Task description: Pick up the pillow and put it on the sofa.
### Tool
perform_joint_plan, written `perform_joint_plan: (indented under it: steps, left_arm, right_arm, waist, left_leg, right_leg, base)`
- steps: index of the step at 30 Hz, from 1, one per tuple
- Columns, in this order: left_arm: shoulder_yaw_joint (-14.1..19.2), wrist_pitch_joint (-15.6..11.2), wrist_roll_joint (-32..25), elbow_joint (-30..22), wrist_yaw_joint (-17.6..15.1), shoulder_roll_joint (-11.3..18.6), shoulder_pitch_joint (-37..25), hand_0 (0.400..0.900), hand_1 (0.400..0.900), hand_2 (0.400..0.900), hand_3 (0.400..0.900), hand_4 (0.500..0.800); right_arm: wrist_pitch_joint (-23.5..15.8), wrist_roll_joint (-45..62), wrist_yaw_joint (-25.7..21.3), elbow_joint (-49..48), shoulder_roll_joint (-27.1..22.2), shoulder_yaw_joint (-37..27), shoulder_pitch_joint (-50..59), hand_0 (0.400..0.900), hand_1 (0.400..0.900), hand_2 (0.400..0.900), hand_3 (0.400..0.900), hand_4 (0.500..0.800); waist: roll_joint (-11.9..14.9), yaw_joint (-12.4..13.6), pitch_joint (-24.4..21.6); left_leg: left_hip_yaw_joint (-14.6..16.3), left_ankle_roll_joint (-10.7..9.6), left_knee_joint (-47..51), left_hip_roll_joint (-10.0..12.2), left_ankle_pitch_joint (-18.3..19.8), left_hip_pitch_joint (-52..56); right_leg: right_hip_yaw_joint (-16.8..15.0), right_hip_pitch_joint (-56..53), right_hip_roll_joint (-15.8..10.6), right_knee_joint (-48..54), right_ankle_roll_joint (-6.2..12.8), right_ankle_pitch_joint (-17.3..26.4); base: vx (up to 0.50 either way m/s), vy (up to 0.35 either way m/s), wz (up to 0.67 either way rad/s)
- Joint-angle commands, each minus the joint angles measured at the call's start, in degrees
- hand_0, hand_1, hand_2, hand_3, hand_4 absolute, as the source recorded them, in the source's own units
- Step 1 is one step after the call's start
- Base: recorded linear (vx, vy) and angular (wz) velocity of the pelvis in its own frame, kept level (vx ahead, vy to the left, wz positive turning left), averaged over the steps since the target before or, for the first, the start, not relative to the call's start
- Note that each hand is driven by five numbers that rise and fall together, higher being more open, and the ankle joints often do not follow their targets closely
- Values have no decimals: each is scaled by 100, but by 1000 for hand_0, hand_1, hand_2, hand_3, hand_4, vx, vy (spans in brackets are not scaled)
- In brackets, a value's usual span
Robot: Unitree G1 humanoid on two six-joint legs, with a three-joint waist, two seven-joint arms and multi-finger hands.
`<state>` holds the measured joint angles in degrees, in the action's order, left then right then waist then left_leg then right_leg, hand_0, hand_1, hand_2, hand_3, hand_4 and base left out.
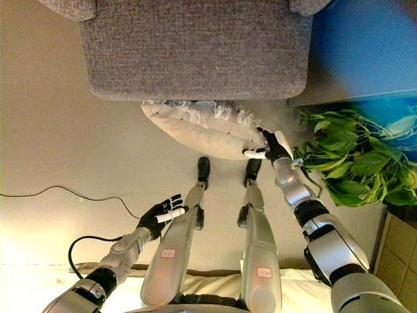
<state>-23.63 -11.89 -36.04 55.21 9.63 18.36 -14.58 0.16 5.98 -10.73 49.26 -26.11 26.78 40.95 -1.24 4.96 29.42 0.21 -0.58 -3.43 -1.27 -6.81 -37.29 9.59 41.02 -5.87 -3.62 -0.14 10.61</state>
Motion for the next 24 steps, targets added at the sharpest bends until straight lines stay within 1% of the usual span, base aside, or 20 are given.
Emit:
perform_joint_plan:
  steps: [1, 5, 11, 17, 21, 24]
  left_arm:
    - [-338, -50, -60, -237, 37, -282, 368, 900, 900, 900, 900, 800]
    - [-337, -71, -53, -167, 31, -293, 353, 900, 900, 900, 900, 800]
    - [-331, -87, -69, -68, 58, -294, 334, 900, 900, 900, 900, 800]
    - [-309, -45, -46, 64, 106, -284, 345, 900, 900, 900, 900, 800]
    - [-249, -63, -15, 195, 206, -279, 373, 900, 900, 900, 900, 800]
    - [-152, -23, 49, 296, 286, -233, 394, 900, 900, 900, 900, 800]
  right_arm:
    - [-43, -140, -83, -397, -454, 248, 34, 400, 400, 400, 400, 500]
    - [-14, -173, -93, -303, -408, 261, 46, 400, 400, 400, 400, 500]
    - [-88, -142, -78, -153, -388, 209, 48, 400, 400, 400, 400, 500]
    - [-184, -105, -87, -134, -318, 218, -9, 400, 400, 400, 400, 500]
    - [-337, -287, -193, -352, -296, 238, -178, 400, 400, 400, 400, 500]
    - [-409, -552, -289, -775, -312, 294, -340, 400, 400, 400, 400, 500]
  waist:
    - [-473, -53, 38]
    - [-462, -50, 38]
    - [-445, -52, 38]
    - [-402, -69, 38]
    - [-326, -109, 38]
    - [-203, -150, 37]
  left_leg:
    - [72, -78, 492, -127, -380, -282]
    - [68, -68, 537, -135, -381, -191]
    - [52, -74, 540, -133, -370, -13]
    - [33, -53, 578, -129, -299, 372]
    - [43, -54, 601, -105, -219, 779]
    - [75, -60, 610, -75, -120, 1225]
  right_leg:
    - [-191, 191, 219, -545, 392, -380]
    - [-185, 117, 227, -518, 393, -369]
    - [-179, -39, 216, -510, 404, -360]
    - [-181, -368, 217, -474, 388, -395]
    - [-194, -731, 219, -453, 388, -448]
    - [-219, -1159, 220, -402, 405, -496]
  base:
    - [0, 0, 0]
    - [0, 0, 0]
    - [-3, 2, -1]
    - [-9, -4, -1]
    - [-34, -4, -9]
    - [-43, -23, -10]
